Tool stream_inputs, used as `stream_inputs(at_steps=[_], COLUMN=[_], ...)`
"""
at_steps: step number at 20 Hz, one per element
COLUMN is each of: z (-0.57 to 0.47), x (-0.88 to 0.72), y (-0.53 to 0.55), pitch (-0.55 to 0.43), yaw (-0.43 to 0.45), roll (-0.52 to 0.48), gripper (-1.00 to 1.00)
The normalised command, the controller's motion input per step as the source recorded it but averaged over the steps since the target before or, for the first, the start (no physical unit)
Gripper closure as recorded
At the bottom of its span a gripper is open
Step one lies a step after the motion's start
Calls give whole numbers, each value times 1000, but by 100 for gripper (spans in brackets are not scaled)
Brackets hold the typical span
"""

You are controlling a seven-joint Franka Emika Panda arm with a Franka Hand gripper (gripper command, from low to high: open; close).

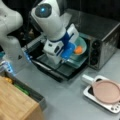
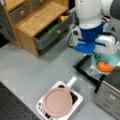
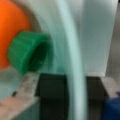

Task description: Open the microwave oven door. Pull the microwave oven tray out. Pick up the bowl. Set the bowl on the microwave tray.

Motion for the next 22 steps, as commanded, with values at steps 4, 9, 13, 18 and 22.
stream_inputs(at_steps=[4, 9, 13, 18, 22], z=[-250, -275, -254, -221, -269], x=[-314, -303, -292, -278, -284], y=[88, 200, 246, 216, 191], pitch=[-279, -276, -264, -246, -247], yaw=[-91, -142, -166, -155, -155], roll=[157, 153, 107, 71, 71], gripper=[100, 100, 100, 100, -100])
